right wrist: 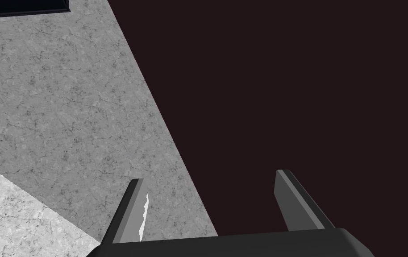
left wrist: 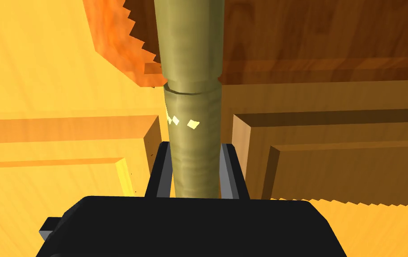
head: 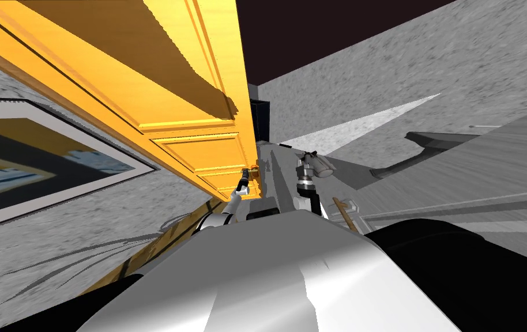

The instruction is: Push the door open

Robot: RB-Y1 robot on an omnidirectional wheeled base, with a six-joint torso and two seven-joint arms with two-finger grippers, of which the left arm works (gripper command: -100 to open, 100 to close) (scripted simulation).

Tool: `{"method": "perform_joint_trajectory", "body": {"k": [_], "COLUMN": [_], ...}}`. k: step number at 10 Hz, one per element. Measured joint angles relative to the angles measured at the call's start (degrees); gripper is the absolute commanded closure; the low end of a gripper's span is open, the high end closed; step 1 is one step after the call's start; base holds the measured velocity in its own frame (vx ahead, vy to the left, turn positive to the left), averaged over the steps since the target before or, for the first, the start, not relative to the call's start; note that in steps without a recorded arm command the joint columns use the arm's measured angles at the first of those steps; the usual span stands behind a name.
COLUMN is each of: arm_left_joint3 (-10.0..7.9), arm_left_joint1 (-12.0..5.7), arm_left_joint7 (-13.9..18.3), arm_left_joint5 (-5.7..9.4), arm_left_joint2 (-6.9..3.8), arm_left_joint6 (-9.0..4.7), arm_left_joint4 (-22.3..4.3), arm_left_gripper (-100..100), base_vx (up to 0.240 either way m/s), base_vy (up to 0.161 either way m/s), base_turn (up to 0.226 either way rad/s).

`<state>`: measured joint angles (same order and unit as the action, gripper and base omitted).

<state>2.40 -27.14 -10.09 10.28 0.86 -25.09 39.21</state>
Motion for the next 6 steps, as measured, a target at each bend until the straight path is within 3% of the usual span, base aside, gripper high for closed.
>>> {"method": "perform_joint_trajectory", "body": {"k": [2, 4, 6], "arm_left_joint3": [-0.28, -0.18, -1.23], "arm_left_joint1": [-0.52, 0.95, -1.34], "arm_left_joint7": [-0.1, -2.0, -3.5], "arm_left_joint5": [0.91, 2.77, 4.37], "arm_left_joint2": [-0.71, -0.73, -0.34], "arm_left_joint6": [-1.26, 0.08, -2.09], "arm_left_joint4": [-1.3, 0.8, -2.9], "arm_left_gripper": [100, 100, 100], "base_vx": [0.091, 0.111, 0.103], "base_vy": [0.018, -0.042, -0.058], "base_turn": [0.016, 0.038, 0.033]}}
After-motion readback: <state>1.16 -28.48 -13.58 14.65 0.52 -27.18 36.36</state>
